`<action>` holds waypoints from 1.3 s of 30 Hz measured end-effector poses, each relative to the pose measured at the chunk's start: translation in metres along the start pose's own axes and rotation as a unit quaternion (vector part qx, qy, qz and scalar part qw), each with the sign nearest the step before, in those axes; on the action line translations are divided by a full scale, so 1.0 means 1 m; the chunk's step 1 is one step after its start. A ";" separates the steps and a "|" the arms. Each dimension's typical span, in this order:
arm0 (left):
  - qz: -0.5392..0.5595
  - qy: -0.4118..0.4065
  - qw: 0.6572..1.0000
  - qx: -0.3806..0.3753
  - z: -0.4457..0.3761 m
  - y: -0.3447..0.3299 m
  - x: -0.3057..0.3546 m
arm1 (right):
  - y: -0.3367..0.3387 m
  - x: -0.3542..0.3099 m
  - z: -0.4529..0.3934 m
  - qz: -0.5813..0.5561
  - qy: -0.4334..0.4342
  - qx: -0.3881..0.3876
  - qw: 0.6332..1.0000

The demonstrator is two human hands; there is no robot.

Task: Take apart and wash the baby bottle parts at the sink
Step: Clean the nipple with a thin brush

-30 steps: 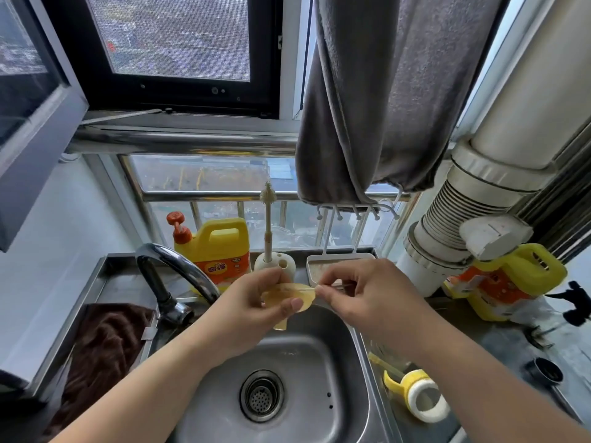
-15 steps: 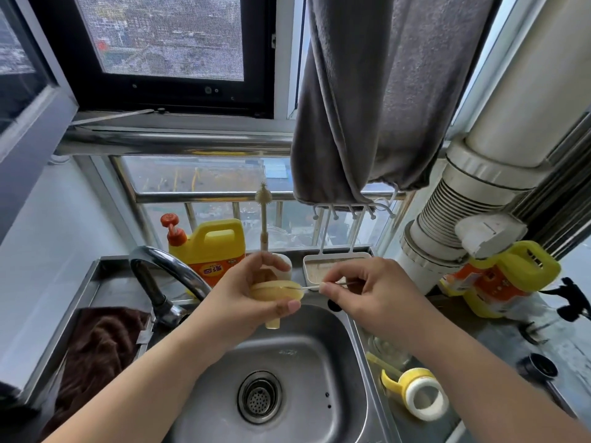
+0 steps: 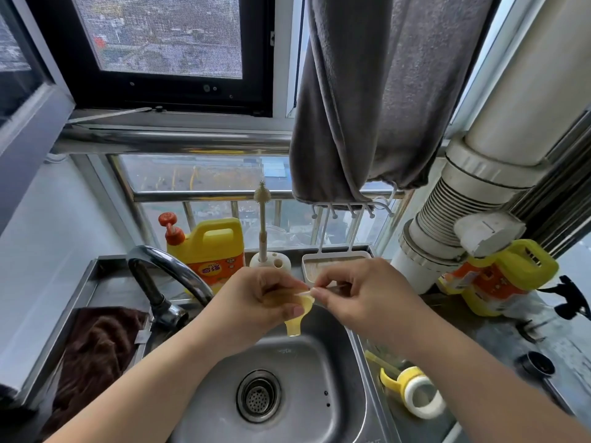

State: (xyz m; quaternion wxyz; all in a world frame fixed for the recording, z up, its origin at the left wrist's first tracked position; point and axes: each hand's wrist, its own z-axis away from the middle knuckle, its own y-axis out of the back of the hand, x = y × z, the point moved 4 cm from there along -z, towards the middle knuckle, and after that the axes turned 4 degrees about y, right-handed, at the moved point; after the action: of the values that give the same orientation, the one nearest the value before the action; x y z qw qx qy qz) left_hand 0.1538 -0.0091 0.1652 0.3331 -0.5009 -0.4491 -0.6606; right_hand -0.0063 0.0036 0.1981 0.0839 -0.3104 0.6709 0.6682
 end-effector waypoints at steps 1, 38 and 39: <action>-0.015 -0.001 1.000 0.000 0.000 -0.001 0.002 | -0.002 -0.004 -0.001 0.008 0.010 -0.004 1.000; -0.078 0.017 0.996 0.025 -0.005 0.008 -0.008 | 0.009 0.027 0.006 -0.010 -0.044 0.019 0.999; -0.071 0.012 0.997 0.023 -0.006 0.006 -0.007 | 0.008 0.025 0.005 -0.015 -0.038 0.018 0.999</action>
State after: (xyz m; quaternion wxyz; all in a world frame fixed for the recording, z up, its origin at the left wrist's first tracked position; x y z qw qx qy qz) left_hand 0.1592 -0.0167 0.1600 0.3022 -0.4518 -0.4949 -0.6780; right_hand -0.0324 0.0002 0.1915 0.1246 -0.2931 0.6747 0.6658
